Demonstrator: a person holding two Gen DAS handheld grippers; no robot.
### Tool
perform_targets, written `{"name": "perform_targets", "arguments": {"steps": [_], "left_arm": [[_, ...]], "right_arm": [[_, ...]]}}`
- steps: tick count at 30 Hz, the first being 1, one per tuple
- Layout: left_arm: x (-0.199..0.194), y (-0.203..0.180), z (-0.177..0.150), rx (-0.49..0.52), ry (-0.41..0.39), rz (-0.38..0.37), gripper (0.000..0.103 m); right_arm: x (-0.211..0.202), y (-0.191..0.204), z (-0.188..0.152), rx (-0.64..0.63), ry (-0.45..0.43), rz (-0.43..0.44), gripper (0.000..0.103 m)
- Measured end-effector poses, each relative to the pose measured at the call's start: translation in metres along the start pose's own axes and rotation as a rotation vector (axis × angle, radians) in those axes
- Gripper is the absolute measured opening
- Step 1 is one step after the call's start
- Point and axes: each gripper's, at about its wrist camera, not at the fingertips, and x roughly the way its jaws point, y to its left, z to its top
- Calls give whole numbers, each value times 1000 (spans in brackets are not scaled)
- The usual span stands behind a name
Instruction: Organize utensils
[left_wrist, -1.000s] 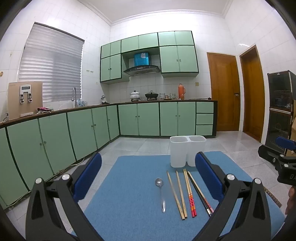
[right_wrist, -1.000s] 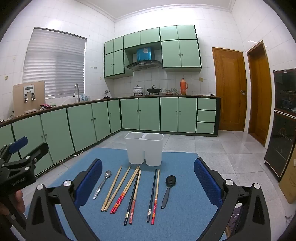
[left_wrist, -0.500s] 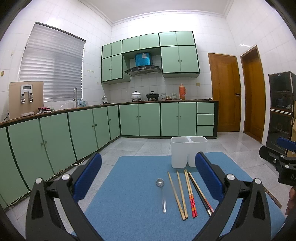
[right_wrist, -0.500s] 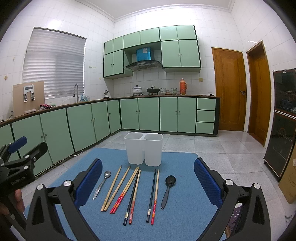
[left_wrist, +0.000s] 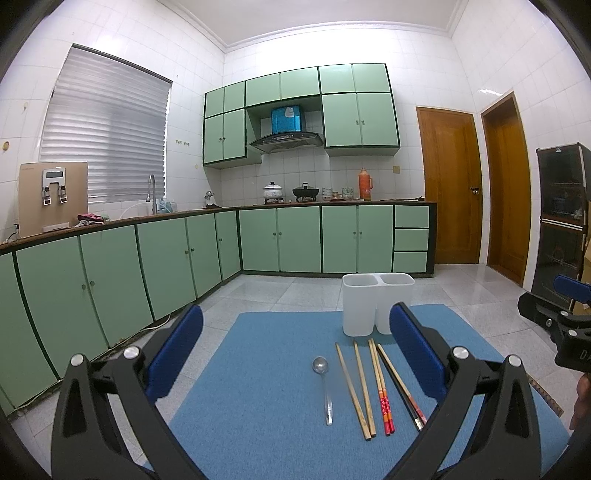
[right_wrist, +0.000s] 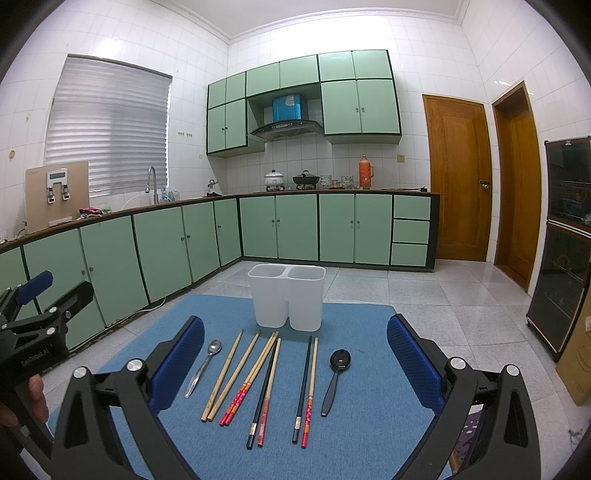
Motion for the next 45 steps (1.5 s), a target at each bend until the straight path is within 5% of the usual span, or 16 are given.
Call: {"name": "perform_targets", "arguments": {"steps": [45], "left_arm": [[-1,3,-1,-3,-1,-1,98]], "right_arm": [[0,0,-1,-3,3,-2,97]]}}
